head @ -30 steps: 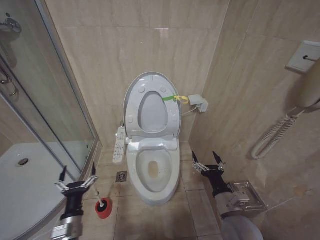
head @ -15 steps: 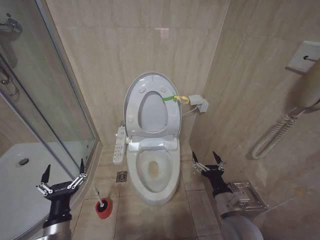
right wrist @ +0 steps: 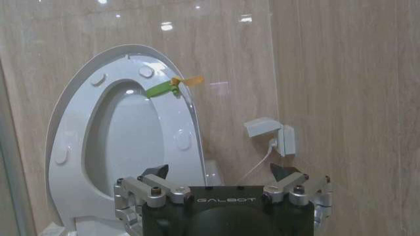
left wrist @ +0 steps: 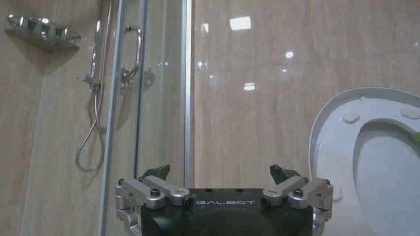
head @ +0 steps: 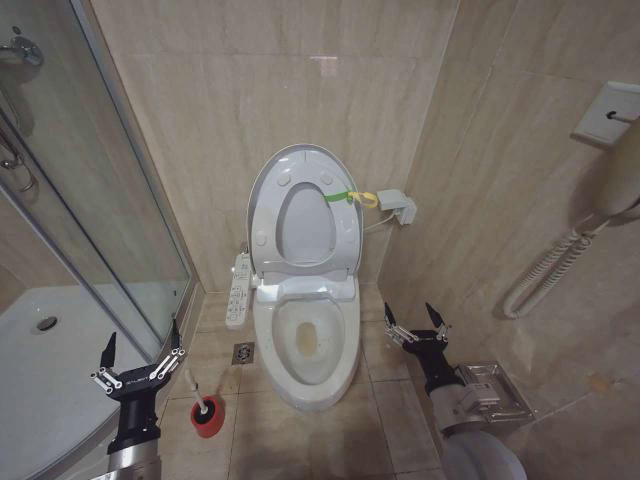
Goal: Open the toilet lid, clean the toilet bowl with a toilet brush, close the toilet lid, and flush.
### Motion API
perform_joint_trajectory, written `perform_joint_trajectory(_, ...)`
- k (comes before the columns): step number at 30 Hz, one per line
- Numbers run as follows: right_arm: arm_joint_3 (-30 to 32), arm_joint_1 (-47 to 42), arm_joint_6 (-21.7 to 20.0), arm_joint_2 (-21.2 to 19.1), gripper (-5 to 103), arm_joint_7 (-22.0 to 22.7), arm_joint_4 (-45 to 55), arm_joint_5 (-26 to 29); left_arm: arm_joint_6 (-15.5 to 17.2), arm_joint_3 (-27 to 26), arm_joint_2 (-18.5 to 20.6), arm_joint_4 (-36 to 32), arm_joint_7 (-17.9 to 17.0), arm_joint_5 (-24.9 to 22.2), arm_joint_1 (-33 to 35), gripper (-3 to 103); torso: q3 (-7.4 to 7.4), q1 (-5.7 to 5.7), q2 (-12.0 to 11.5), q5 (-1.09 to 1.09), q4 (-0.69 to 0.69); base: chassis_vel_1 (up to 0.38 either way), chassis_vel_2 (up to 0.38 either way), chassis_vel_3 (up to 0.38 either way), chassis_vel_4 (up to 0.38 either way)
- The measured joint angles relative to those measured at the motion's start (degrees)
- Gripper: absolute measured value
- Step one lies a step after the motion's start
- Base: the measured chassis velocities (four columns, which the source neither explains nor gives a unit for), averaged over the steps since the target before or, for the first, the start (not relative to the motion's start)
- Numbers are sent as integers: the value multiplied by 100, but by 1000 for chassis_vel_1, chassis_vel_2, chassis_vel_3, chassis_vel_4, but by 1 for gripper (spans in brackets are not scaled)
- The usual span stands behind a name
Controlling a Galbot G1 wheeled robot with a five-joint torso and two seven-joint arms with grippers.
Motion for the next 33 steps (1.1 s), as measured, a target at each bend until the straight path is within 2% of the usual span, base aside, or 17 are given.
perform_joint_trajectory(16, 0, 0, 0, 0, 100, 0, 0, 0, -111, 467, -304, 314, -143, 226, -16, 99, 0, 0, 0, 1, 0, 0, 0, 0, 0)
perform_joint_trajectory(33, 0, 0, 0, 0, 100, 0, 0, 0, -14, 542, -333, 382, -132, 353, -117, 99, 0, 0, 0, 0, 0, 0, 0, 0, 0)
